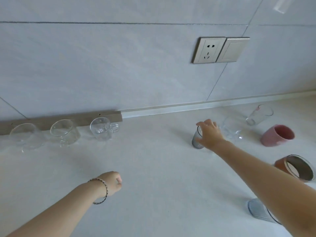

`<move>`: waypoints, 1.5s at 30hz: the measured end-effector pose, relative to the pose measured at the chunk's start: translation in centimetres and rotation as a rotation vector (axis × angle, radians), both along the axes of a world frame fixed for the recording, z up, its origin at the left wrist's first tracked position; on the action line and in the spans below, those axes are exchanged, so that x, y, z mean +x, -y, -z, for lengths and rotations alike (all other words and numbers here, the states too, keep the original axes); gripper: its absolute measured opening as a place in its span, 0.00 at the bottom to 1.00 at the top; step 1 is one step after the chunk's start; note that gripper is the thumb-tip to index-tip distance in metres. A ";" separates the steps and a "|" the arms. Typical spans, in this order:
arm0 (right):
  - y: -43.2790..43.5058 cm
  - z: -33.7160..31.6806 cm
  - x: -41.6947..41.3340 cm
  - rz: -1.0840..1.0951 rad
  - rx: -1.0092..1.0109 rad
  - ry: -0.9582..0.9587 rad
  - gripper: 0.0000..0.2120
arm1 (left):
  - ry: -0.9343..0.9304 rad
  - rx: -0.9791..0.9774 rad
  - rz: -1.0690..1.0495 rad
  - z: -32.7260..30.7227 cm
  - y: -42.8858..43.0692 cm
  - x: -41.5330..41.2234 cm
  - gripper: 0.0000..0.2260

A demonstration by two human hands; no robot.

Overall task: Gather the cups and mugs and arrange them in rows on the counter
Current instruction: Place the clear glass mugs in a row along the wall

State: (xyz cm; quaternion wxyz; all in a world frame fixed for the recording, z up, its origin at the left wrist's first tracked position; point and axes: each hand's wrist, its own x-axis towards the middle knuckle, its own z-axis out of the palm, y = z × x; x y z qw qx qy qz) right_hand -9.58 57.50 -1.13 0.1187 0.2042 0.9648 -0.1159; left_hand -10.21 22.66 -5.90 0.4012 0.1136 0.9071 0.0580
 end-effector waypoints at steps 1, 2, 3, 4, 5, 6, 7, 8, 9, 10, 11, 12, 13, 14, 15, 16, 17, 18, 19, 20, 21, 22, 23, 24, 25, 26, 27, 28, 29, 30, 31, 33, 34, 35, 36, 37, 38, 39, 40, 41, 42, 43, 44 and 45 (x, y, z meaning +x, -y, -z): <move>-0.5 0.0 -0.3 0.011 0.012 -0.013 0.28 | 0.003 0.000 0.005 -0.1 -0.6 0.2 0.13; -0.9 0.1 -0.7 0.031 0.012 -0.019 0.31 | 0.004 0.000 0.006 -0.3 -1.0 0.4 0.14; -1.3 0.3 -0.9 0.048 0.017 -0.012 0.34 | 0.002 0.000 0.004 -0.4 -1.3 0.6 0.14; -1.6 0.5 -1.1 0.063 0.028 0.023 0.37 | 0.002 -0.003 -0.003 -0.5 -1.4 0.6 0.14; -1.9 0.7 -1.3 0.074 0.035 0.073 0.40 | 0.001 -0.007 -0.009 -0.7 -1.5 0.5 0.14; -2.2 0.9 -1.4 0.086 0.032 0.126 0.42 | -0.002 -0.012 -0.018 -0.9 -1.5 0.5 0.14; -2.3 1.1 -1.4 0.098 0.018 0.168 0.43 | -0.008 -0.014 -0.025 -1.0 -1.4 0.4 0.14; -2.3 1.3 -1.3 0.108 0.003 0.193 0.42 | -0.010 -0.017 -0.033 -1.1 -1.3 0.3 0.14; -2.2 1.4 -1.2 0.111 0.005 0.200 0.41 | -0.009 -0.020 -0.040 -1.1 -1.2 0.3 0.14; -1.9 1.5 -1.1 0.106 0.027 0.193 0.39 | -0.007 -0.025 -0.050 -1.1 -1.0 0.2 0.14; -1.6 1.5 -1.0 0.087 0.064 0.180 0.37 | -0.005 -0.030 -0.058 -1.2 -0.9 0.2 0.14; -1.2 1.3 -0.7 0.055 0.101 0.162 0.35 | -0.004 -0.034 -0.065 -1.2 -0.6 0.2 0.14; -0.7 1.2 -0.5 0.017 0.127 0.145 0.34 | -0.005 -0.036 -0.072 -1.3 -0.3 0.3 0.14; 0.1 1.0 -0.2 -0.018 0.138 0.134 0.33 | -0.010 -0.032 -0.080 -1.4 0.0 0.4 0.14; 1.2 0.8 0.1 -0.050 0.133 0.129 0.33 | -0.012 -0.024 -0.090 -1.6 0.6 0.5 0.13; 2.4 0.5 0.3 -0.078 0.112 0.129 0.34 | -0.011 -0.019 -0.105 -1.8 1.4 0.6 0.13; 3.8 0.0 0.7 -0.103 0.080 0.125 0.35 | -0.009 -0.018 -0.123 -1.7 2.3 0.7 0.13; 5.8 -0.6 0.9 -0.137 0.038 0.121 0.36 | -0.012 -0.019 -0.151 -1.7 3.9 1.0 0.13; 8.4 -1.1 1.0 -0.177 0.000 0.115 0.37 | -0.015 -0.017 -0.182 -1.8 6.1 1.5 0.13; 10.1 -1.4 1.2 -0.196 -0.032 0.111 0.37 | -0.012 -0.012 -0.198 -1.7 7.3 1.7 0.12; 10.9 -1.8 1.4 -0.197 -0.062 0.111 0.38 | -0.005 -0.009 -0.211 -1.4 7.8 1.6 0.12; 12.0 -2.2 1.6 -0.199 -0.090 0.112 0.38 | -0.006 -0.011 -0.225 -1.4 8.3 1.6 0.12; 13.7 -2.4 1.7 -0.221 -0.112 0.118 0.38 | 0.000 -0.015 -0.240 -1.5 9.4 1.8 0.12; 16.0 -2.7 1.6 -0.257 -0.130 0.127 0.38 | 0.012 -0.020 -0.260 -1.8 11.2 2.1 0.12; 18.5 -2.9 1.4 -0.296 -0.149 0.130 0.38 | 0.020 -0.028 -0.282 -1.8 13.2 2.3 0.13; 21.1 -3.0 1.2 -0.333 -0.165 0.129 0.38 | 0.022 -0.040 -0.301 -1.9 15.3 2.5 0.13; 23.8 -3.0 1.0 -0.366 -0.176 0.129 0.38 | 0.025 -0.055 -0.318 -1.8 17.5 2.6 0.13; 26.4 -3.0 0.8 -0.396 -0.181 0.132 0.38 | 0.026 -0.063 -0.333 -1.8 19.7 2.6 0.13; 29.1 -2.9 0.5 -0.423 -0.185 0.138 0.38 | 0.030 -0.063 -0.350 -1.9 21.8 2.6 0.13; 31.7 -2.7 0.1 -0.444 -0.189 0.139 0.38 | 0.032 -0.062 -0.362 -1.9 23.9 2.5 0.13; 34.3 -2.6 -0.4 -0.461 -0.195 0.136 0.38 | 0.036 -0.061 -0.369 -2.0 26.1 2.3 0.14; 39.4 -2.3 -1.4 -0.482 -0.208 0.132 0.39 | 0.042 -0.061 -0.368 -2.0 30.2 1.8 0.14; 41.9 -2.2 -2.0 -0.486 -0.212 0.130 0.39 | 0.039 -0.058 -0.370 -2.0 32.1 1.5 0.14; 44.4 -2.0 -2.6 -0.489 -0.214 0.128 0.39 | 0.035 -0.053 -0.380 -1.9 33.9 1.2 0.14; 46.8 -1.8 -3.4 -0.495 -0.216 0.126 0.39 | 0.025 -0.045 -0.392 -1.8 35.6 0.8 0.13; 49.2 -1.6 -4.3 -0.503 -0.220 0.123 0.39 | 0.017 -0.037 -0.405 -1.6 37.2 0.5 0.13; 51.5 -1.5 -5.2 -0.510 -0.226 0.117 0.39 | 0.013 -0.029 -0.415 -1.6 38.6 0.1 0.13; 53.6 -1.3 -6.1 -0.517 -0.231 0.107 0.39 | 0.017 -0.024 -0.423 -1.5 39.9 -0.1 0.13; 55.7 -1.2 -6.9 -0.521 -0.235 0.095 0.39 | 0.021 -0.019 -0.430 -1.5 40.9 -0.3 0.12; 57.6 -1.1 -7.7 -0.525 -0.235 0.085 0.39 | 0.032 -0.012 -0.434 -1.5 41.8 -0.4 0.11; 59.4 -1.0 -8.5 -0.530 -0.232 0.075 0.39 | 0.038 -0.001 -0.432 -1.3 42.5 -0.4 0.10; 61.0 -0.8 -9.2 -0.537 -0.230 0.066 0.38 | 0.042 0.008 -0.427 -1.2 43.0 -0.5 0.11; 62.5 -0.6 -9.8 -0.543 -0.229 0.059 0.39 | 0.046 0.017 -0.421 -1.1 43.3 -0.6 0.11; 63.8 -0.4 -10.4 -0.553 -0.226 0.053 0.39 | 0.053 0.032 -0.420 -0.8 43.6 -0.7 0.10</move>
